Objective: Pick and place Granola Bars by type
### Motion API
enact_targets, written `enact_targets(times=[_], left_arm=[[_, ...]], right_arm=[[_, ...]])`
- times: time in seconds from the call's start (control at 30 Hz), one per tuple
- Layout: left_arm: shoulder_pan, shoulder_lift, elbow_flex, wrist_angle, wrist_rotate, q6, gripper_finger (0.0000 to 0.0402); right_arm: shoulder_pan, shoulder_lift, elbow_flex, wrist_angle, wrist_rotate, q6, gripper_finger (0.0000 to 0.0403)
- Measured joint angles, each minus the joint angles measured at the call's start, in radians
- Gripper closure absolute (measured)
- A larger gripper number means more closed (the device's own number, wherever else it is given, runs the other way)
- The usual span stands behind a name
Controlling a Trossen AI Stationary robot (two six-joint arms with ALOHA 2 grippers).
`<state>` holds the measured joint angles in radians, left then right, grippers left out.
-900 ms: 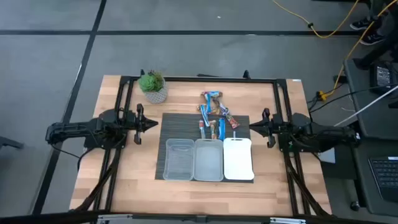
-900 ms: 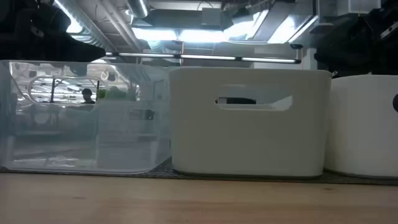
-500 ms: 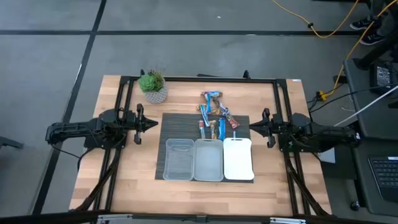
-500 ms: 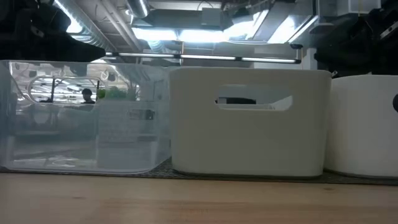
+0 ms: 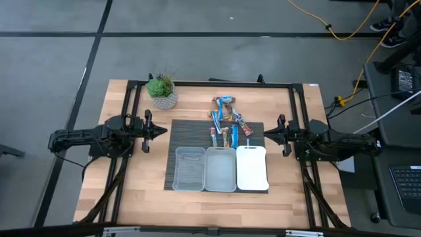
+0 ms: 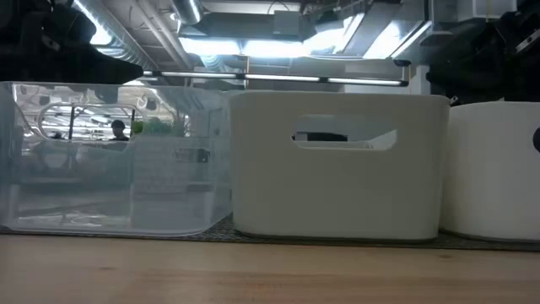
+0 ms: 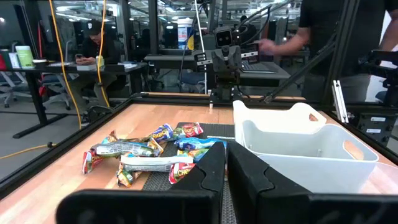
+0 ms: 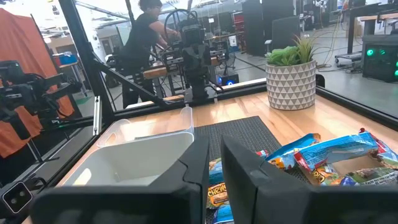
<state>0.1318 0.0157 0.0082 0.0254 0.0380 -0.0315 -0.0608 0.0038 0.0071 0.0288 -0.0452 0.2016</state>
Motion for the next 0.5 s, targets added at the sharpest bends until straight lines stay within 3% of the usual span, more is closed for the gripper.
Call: enact_targets(times=[0.5], left_arm=[[0.000,0.000,0.000,0.000,0.000,0.000,0.0389]], right_arm=[[0.000,0.000,0.000,0.000,0.000,0.000,0.0357]])
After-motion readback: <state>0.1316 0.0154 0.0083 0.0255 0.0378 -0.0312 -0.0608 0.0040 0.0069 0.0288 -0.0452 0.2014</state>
